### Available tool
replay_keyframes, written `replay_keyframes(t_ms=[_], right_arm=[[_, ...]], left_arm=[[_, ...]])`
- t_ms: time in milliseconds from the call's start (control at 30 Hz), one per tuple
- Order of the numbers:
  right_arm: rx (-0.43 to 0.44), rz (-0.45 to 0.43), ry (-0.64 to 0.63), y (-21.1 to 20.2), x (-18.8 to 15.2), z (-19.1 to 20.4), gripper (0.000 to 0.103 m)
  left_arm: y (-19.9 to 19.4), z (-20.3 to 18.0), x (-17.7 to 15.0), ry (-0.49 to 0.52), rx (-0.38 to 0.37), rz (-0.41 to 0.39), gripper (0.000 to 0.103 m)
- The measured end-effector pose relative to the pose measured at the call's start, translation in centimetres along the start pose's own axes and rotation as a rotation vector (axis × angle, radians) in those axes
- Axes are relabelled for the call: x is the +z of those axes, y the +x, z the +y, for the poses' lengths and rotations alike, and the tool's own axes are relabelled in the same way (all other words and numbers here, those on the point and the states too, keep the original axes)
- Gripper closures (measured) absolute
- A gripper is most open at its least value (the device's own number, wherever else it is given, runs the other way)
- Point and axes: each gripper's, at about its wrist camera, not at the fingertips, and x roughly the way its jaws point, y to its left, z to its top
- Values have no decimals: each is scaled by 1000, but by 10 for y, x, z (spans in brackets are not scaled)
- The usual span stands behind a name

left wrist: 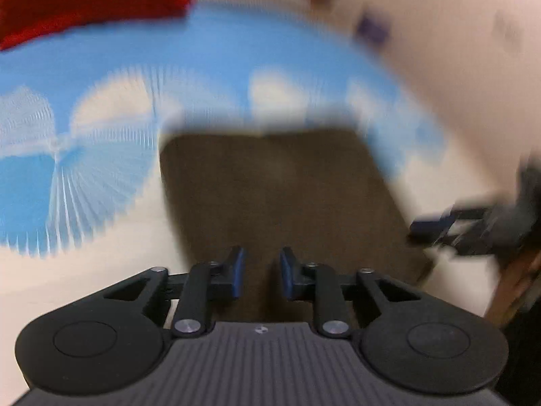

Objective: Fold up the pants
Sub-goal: 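Lay the folded bundle flat and open both tools to release it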

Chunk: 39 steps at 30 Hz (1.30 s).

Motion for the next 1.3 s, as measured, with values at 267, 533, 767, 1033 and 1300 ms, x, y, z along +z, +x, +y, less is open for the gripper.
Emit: replay_keyframes(t_ms=[267, 533, 767, 1033, 1300], right_arm=[[60, 19, -82, 12, 18, -2, 65], [-159, -179, 32, 61, 70, -16, 63], [-313, -98, -111, 112, 73, 9, 58], [-268, -157, 61, 81, 78, -13, 58], [-200, -331, 134, -14, 79, 9, 58]], left_arm=[[-19, -5, 16, -17, 67, -79, 85], [8, -9, 14, -17, 160, 1, 85], [7, -13, 27, -27, 192, -42, 85], [-6, -12, 24, -24, 187, -53, 85], [2, -4, 7, -23, 201, 20, 83]])
